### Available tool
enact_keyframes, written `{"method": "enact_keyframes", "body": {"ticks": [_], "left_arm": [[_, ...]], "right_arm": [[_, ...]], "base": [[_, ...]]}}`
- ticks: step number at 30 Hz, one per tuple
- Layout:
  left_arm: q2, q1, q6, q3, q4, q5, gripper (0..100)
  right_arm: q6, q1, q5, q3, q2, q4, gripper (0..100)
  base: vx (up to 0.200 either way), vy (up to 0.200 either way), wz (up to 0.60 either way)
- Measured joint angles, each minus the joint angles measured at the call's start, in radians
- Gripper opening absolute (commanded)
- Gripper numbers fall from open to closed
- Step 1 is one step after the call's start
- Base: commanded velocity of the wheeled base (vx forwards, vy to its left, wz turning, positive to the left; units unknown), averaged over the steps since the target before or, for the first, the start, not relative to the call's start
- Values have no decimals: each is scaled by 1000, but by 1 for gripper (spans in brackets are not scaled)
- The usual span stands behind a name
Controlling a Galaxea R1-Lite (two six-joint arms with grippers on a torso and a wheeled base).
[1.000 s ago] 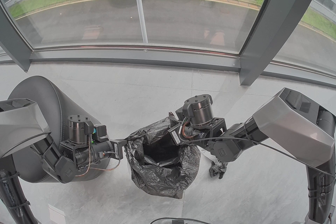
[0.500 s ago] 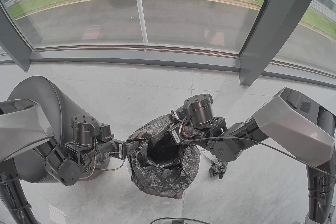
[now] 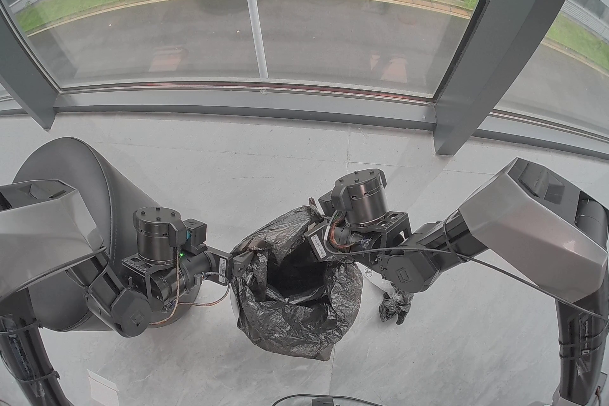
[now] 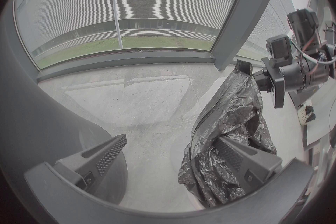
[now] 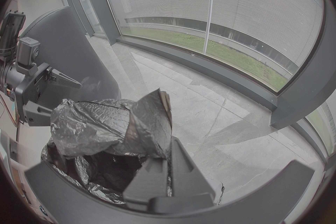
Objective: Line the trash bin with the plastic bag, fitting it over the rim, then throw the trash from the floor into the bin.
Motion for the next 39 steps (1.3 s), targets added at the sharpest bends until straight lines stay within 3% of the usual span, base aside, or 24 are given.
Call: {"method": "enact_keyframes", "body": {"ticks": [13, 20, 26, 39], "left_arm": [[66, 5, 171, -2, -116, 120, 100], [91, 16, 181, -10, -122, 145, 100], [97, 37, 183, -17, -122, 146, 100], [113, 74, 182, -29, -136, 149, 100]], "right_arm": [[-1, -10, -1, -16, 8, -1, 0], [-1, -11, 6, -48, 31, -11, 0], [-7, -11, 8, -59, 61, -99, 0], [-5, -10, -3, -61, 87, -101, 0]], "base": [[0, 0, 0], [0, 0, 0], [0, 0, 0], [0, 0, 0]]}}
